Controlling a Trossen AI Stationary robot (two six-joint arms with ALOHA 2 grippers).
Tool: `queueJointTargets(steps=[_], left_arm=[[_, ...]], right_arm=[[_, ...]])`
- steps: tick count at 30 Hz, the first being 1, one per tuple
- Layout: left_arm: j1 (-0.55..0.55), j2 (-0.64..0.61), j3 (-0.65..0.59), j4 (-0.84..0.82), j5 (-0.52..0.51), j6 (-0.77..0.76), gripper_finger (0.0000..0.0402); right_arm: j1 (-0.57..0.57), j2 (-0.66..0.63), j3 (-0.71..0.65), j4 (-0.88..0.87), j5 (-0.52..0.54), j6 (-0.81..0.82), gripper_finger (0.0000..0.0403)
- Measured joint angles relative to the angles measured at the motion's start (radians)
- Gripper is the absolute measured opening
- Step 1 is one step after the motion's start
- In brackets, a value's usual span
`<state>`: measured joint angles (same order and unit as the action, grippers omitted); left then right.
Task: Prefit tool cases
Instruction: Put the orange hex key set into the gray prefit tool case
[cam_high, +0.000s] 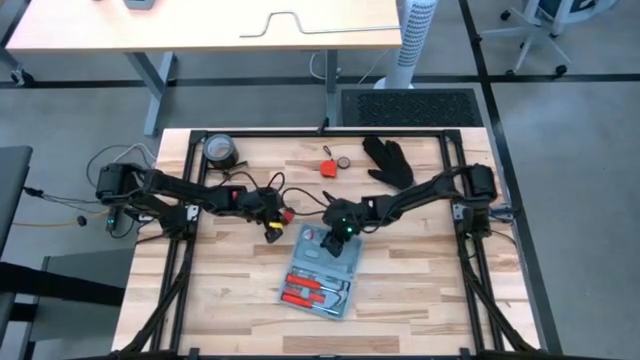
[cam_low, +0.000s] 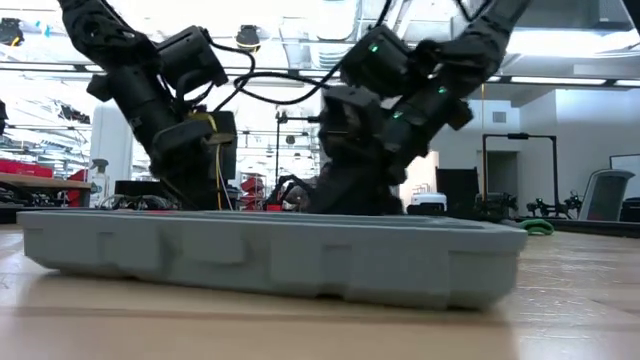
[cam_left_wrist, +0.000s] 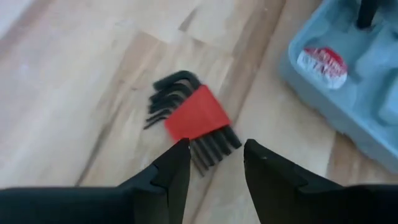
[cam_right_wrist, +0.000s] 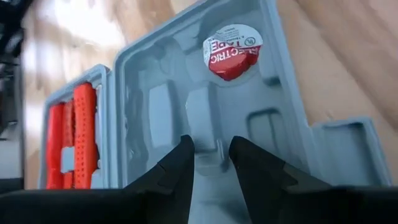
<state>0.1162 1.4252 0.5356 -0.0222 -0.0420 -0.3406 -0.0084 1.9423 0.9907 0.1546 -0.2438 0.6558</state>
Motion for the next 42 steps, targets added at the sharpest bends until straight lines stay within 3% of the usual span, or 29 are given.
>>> queueJointTargets(steps=[7,22,38,42], left_arm=[[0.006,-0.034,0.049,-0.106,-0.096,-0.055,0.0139],[0.026,0.013,0.077,-0.073,-0.066,-0.219,0.0140],[0.015,0.205,0.237,-0.157,-0.036,-0.171,0.0140],[0.025,0.202,0.282,-0.305,-0.138,-0.085,0.0140]], right_arm=[[-0.009,-0.111,0.000,-0.051,0.112,-0.008,0.0126],[-0.088,-0.122,-0.001,-0.074,0.115,-0.034,0.0127],[-0.112,-0.123,0.000,-0.122,0.106,-0.054,0.0127],[-0.112,-0.123,0.000,-0.128,0.106,-0.054,0.0127]])
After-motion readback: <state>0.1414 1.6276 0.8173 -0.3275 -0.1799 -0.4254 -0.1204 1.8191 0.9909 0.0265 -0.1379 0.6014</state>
